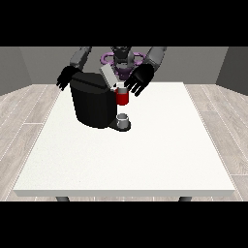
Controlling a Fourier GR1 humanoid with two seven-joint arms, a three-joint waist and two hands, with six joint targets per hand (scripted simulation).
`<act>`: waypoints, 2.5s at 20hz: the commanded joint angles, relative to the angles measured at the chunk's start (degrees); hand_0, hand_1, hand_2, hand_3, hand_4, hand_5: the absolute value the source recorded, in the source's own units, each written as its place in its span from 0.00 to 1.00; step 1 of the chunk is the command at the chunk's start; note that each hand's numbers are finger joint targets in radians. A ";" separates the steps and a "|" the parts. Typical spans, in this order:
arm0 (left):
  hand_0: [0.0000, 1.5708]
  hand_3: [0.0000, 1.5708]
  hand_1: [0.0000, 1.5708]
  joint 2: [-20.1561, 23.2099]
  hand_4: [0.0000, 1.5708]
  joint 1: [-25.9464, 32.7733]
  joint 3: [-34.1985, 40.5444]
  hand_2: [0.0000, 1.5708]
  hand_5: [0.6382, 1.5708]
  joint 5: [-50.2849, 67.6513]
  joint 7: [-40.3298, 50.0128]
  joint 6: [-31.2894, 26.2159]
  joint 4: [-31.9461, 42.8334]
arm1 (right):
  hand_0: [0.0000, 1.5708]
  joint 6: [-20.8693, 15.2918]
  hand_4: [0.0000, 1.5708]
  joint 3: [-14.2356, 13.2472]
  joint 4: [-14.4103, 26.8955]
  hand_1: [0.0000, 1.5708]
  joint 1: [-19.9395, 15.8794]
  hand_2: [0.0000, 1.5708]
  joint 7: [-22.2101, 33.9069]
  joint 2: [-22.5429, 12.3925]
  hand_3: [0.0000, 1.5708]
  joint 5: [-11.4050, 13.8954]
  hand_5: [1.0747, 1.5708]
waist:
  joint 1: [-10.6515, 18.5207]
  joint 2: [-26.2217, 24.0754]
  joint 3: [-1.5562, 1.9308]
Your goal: Insert the coffee pod into the coffee machine and close the lid
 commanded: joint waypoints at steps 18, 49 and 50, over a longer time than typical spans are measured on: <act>0.00 0.00 0.00 0.53 0.00 3.13 -1.91 0.00 1.00 -3.06 -0.80 -4.70 -1.11 | 0.00 2.29 0.23 -3.02 2.88 0.00 3.45 0.00 -0.95 -2.14 0.00 -2.68 1.00 | 2.64 -5.29 -0.08; 0.00 0.00 0.00 -23.27 0.00 35.97 14.77 0.00 1.00 27.30 -4.20 -8.40 -8.65 | 0.00 10.50 0.00 -1.61 -5.97 0.00 8.40 0.00 9.53 -9.08 0.00 -5.00 1.00 | 20.54 -31.91 -0.10; 0.00 0.00 0.00 -21.21 0.00 31.80 15.71 0.00 1.00 28.52 -1.29 -8.96 -9.61 | 0.00 9.20 0.00 0.11 -5.25 0.00 6.00 0.00 7.00 -7.62 0.00 -2.75 1.00 | 21.45 -28.46 -0.09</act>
